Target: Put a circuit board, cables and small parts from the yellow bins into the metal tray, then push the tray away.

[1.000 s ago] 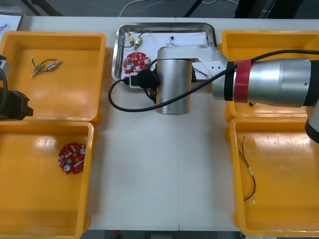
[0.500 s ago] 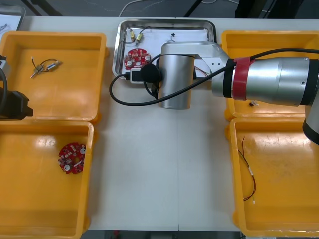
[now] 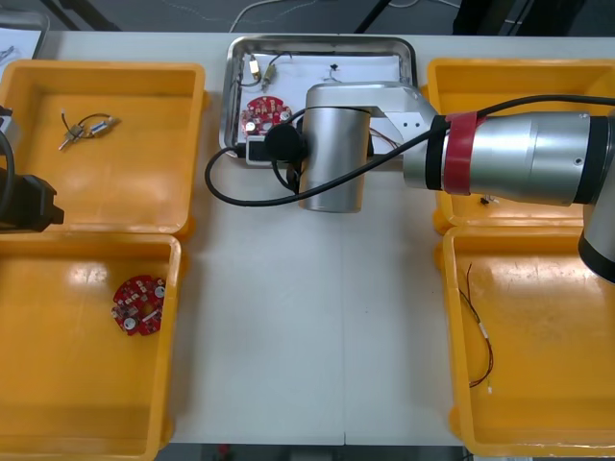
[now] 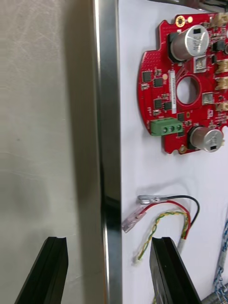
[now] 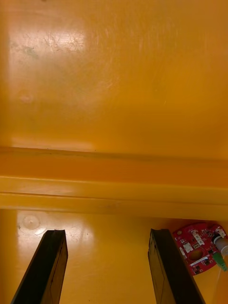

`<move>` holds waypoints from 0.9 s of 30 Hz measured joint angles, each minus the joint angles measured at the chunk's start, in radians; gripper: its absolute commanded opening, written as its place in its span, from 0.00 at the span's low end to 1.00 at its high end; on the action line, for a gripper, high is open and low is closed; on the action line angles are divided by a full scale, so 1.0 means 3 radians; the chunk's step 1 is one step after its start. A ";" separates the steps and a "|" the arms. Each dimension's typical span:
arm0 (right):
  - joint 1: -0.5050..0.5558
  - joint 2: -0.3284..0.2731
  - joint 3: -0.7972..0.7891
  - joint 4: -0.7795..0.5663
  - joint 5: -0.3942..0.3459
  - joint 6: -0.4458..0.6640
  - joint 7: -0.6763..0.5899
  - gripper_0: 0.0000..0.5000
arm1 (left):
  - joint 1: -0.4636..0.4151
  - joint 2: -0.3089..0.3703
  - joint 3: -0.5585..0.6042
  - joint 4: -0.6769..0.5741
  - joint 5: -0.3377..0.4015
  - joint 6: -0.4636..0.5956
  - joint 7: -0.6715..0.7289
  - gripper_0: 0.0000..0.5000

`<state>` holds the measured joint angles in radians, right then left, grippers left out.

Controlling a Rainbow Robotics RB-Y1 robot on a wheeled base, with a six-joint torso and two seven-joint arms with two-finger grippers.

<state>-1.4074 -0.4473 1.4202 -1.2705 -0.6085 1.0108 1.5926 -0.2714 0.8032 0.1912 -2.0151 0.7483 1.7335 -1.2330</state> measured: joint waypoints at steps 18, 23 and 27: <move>0.0026 0.0012 -0.0715 -0.0281 -0.0344 0.1288 0.0130 1.00 | 0.0000 0.0000 0.0000 0.0000 0.0000 0.0000 0.0000 1.00; 0.0109 -0.0004 -0.1110 -0.0589 -0.0346 0.1759 -0.0060 1.00 | 0.0001 0.0000 0.0000 0.0000 0.0000 0.0000 0.0000 1.00; 0.0190 -0.0065 -0.1318 -0.0857 -0.0416 0.2046 -0.0495 1.00 | 0.0001 0.0000 0.0000 0.0000 0.0000 0.0000 0.0000 1.00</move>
<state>-1.3505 -0.4667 1.0248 -1.5276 -0.7335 1.6246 1.4439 -0.2712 0.8032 0.1912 -2.0151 0.7483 1.7335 -1.2330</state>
